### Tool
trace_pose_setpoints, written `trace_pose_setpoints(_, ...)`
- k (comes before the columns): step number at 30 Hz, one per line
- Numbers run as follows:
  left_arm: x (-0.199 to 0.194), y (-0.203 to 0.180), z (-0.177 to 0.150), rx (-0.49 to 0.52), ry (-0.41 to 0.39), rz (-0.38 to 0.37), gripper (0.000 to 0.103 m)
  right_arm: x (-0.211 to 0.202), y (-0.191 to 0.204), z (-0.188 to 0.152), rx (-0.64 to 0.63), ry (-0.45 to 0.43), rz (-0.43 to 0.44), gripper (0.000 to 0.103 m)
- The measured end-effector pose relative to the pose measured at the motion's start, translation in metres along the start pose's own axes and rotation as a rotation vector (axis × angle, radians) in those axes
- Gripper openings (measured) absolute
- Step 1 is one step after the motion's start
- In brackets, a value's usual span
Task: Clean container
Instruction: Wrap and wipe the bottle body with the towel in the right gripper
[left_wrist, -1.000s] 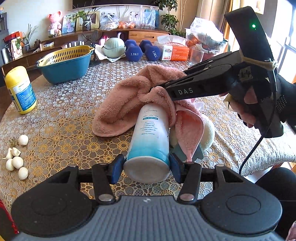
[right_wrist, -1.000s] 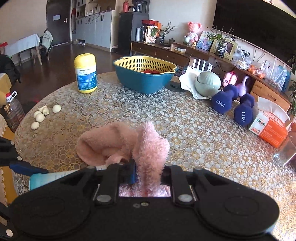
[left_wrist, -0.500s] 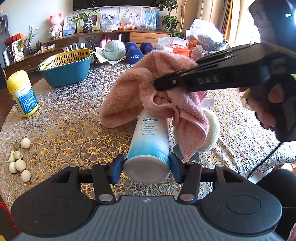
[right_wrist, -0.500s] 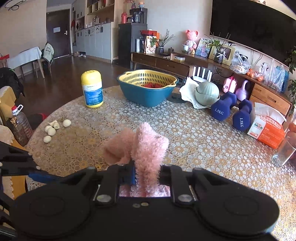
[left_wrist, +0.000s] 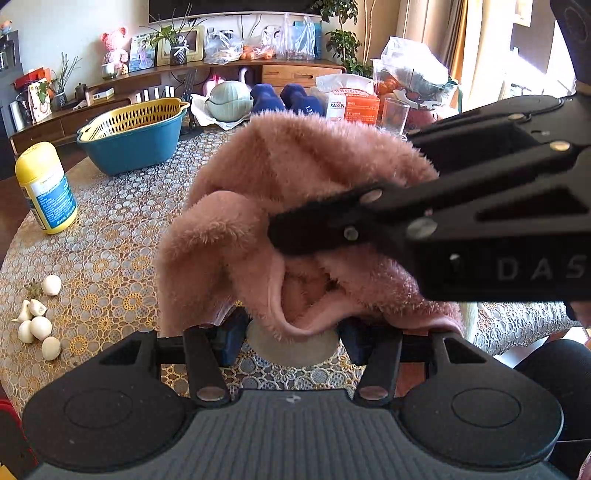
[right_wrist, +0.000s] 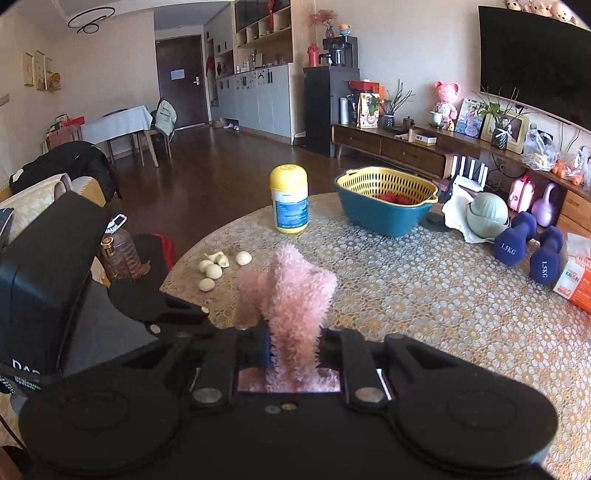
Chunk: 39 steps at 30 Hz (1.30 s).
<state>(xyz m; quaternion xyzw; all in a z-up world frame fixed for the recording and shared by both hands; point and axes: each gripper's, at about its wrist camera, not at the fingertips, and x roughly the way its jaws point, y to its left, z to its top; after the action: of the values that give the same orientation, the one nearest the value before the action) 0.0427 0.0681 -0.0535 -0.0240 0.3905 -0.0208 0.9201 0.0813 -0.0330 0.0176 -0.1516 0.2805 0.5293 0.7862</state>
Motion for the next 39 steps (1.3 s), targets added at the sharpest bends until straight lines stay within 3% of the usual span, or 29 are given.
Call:
trace_pose_setpoints(7,0.002,-0.001,-0.005,-0.005,0.012,-0.006,0.052,0.018,-0.009,-0.012,0.016,0.065,-0.021,0.016)
trace_pose_setpoints(25,0.001,0.003,-0.007,0.002,-0.002,-0.020,0.052,0.058,-0.073,-0.014,0.015,0.141,-0.251,0.017)
trace_pose_setpoints(28,0.000,0.003,-0.007,0.016,-0.012,-0.014,0.053,0.057,-0.082,-0.016,0.069,0.130,-0.228,0.018)
trace_pose_setpoints(34,-0.003,-0.008,-0.015,0.128,-0.045,0.040,0.053,0.059,-0.081,-0.013,0.050,0.131,-0.231,0.019)
trace_pose_setpoints(39,-0.002,-0.008,-0.014,0.136,-0.040,0.043,0.053,0.059,-0.080,-0.012,0.060,0.126,-0.233,0.018)
